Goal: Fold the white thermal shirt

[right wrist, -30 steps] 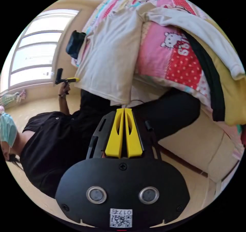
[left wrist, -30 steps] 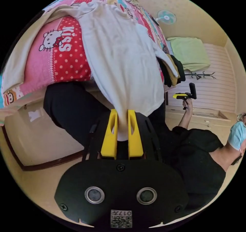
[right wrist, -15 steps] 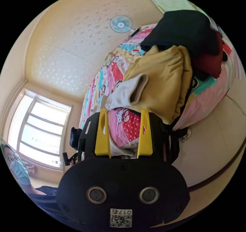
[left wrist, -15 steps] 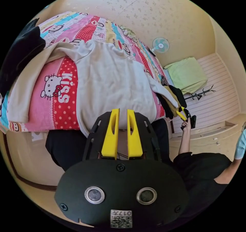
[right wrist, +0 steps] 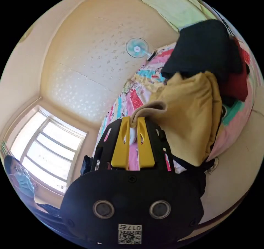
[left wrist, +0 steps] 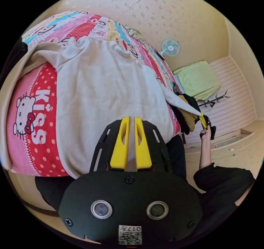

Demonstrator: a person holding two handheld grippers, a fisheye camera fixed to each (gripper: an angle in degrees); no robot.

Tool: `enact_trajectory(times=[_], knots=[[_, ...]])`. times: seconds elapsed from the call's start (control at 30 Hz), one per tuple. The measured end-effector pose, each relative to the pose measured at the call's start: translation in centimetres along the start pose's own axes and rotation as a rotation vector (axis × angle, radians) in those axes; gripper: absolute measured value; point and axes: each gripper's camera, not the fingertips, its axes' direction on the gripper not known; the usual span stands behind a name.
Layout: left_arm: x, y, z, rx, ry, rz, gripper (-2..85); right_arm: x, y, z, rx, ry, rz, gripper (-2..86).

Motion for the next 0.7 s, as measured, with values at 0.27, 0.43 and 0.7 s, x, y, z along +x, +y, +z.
enact_trajectory(times=[0.27,0.43,0.7], knots=[[-2.3,1.9,1.1,0.055,0.048,-0.007,-1.0,-19.4,-6.6,10.1,-0.184,0.297,-0.471,2.5],[-3.4,1.8,1.3,0.048,0.124,-0.014,-1.0,-33.5,-0.9,23.1,-0.274,0.236,-0.764,2.5],[-4.0,1.6,1.5,0.042,0.186,-0.023,-1.0,-42.9,13.8,44.9,-0.631,-0.137,-0.826,3.7]])
